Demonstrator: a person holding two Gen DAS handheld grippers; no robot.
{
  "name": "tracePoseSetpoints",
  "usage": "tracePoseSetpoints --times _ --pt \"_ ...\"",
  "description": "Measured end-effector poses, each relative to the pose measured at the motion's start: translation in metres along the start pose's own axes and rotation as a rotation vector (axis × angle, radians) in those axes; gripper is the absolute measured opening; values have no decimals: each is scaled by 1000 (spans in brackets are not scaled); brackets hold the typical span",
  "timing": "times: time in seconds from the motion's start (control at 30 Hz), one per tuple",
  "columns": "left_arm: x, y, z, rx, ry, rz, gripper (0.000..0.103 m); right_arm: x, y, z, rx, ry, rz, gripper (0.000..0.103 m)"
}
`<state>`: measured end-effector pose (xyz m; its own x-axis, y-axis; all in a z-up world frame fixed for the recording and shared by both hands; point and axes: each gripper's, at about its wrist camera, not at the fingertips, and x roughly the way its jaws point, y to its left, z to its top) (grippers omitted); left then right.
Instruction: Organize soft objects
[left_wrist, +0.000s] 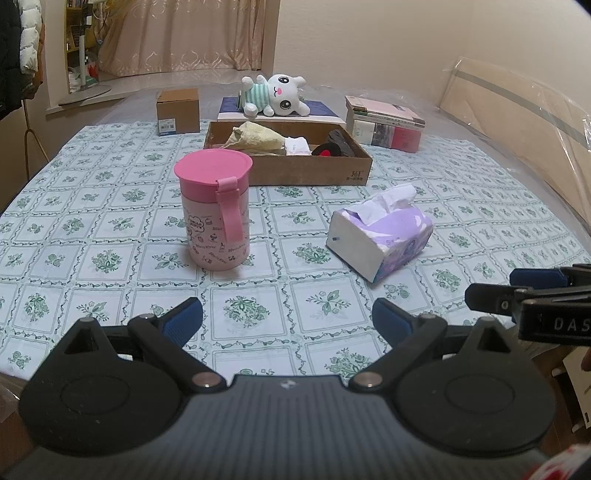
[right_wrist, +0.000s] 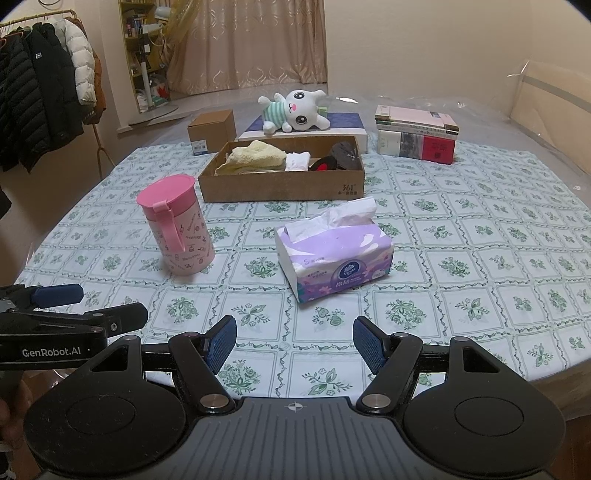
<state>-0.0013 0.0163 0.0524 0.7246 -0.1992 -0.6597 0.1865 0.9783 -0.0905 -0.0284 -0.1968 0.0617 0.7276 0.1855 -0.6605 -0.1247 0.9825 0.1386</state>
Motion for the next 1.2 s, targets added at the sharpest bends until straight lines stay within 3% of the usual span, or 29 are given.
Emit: tracePoseSetpoints --times 1.2 --pt "1 0 1 2 1 -6 98 0 0 3 -1 1 -1 70"
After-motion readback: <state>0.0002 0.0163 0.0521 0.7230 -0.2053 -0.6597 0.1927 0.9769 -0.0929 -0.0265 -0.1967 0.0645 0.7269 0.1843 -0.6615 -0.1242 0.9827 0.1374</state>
